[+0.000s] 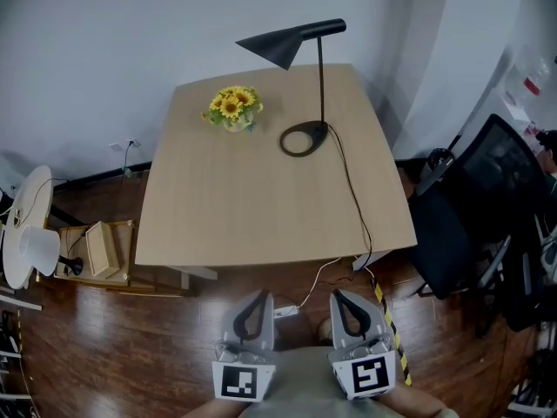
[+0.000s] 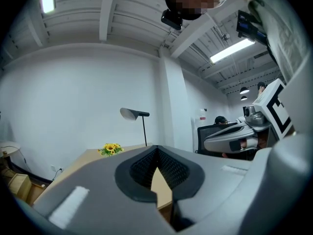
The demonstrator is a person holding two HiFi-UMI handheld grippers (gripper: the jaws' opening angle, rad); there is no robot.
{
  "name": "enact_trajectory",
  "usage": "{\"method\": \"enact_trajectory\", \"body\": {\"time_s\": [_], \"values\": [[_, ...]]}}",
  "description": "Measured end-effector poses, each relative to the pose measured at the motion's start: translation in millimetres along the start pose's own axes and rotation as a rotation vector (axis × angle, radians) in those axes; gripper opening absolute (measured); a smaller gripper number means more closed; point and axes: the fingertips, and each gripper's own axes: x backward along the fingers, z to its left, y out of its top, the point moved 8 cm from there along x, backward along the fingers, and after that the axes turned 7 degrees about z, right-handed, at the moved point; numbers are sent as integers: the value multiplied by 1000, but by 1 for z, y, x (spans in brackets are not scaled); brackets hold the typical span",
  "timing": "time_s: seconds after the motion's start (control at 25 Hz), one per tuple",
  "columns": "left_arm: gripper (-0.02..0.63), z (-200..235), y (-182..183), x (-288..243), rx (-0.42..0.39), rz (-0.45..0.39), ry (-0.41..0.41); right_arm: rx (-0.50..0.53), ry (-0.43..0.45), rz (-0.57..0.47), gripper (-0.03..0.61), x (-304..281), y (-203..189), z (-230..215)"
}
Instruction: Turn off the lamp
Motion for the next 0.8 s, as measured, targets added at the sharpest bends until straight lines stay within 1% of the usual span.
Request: {"method": "enact_trajectory", "body": {"time_s": [0.36, 0.64, 0.8], "values": [[-5, 12, -1, 7, -3, -17, 2, 8, 2, -15, -3, -6, 4, 12], [-5, 25, -2, 7, -3, -22, -23, 19, -19, -17, -3, -11, 7, 24], [-5, 32, -4, 5, 17, -19, -32, 14, -28, -21, -3, -14, 7, 29]]}}
